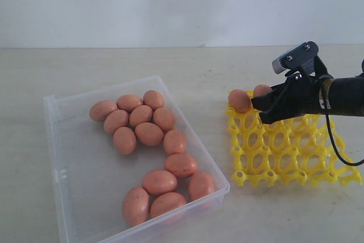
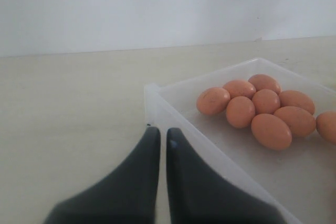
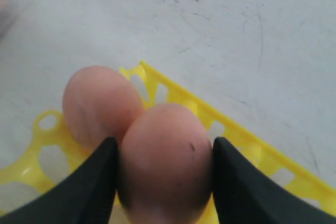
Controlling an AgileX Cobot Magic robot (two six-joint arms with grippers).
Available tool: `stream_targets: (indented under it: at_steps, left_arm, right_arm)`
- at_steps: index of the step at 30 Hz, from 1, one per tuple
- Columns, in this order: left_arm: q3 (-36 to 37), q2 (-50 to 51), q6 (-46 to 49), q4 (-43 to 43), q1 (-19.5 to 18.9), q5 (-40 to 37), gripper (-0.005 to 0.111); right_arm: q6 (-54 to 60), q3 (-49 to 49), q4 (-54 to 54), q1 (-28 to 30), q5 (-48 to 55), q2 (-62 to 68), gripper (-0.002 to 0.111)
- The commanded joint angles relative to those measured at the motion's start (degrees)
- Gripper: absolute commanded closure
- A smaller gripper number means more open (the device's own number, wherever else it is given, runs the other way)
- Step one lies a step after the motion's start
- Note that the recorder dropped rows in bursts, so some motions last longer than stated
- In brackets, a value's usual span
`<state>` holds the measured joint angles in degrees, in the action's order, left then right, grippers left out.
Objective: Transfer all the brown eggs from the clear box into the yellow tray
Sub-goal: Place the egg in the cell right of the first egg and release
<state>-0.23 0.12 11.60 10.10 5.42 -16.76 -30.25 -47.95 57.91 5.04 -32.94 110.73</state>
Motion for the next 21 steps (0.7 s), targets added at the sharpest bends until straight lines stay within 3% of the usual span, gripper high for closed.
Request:
stream_targets:
  at_steps: [1,5,21]
  left_arm:
    - [0.23,-0.12,0.03,-0.10,0.32,0.49,0.103]
    - [0.23,-0.12,0.03,-0.10,0.32,0.49,0.103]
    - [0.23,-0.12,0.03,-0.10,0.32,0.49,0.103]
  right_arm:
    - [0.29,-0.30,0.81,-0.41,-0.04,-0.04,0.065]
    - [0.80,-0.30,0.81,-0.41,-0.04,-0.04,0.055]
    - [5.57,-0.30,-9.71,-0.41,-6.59,-6.04,0.056]
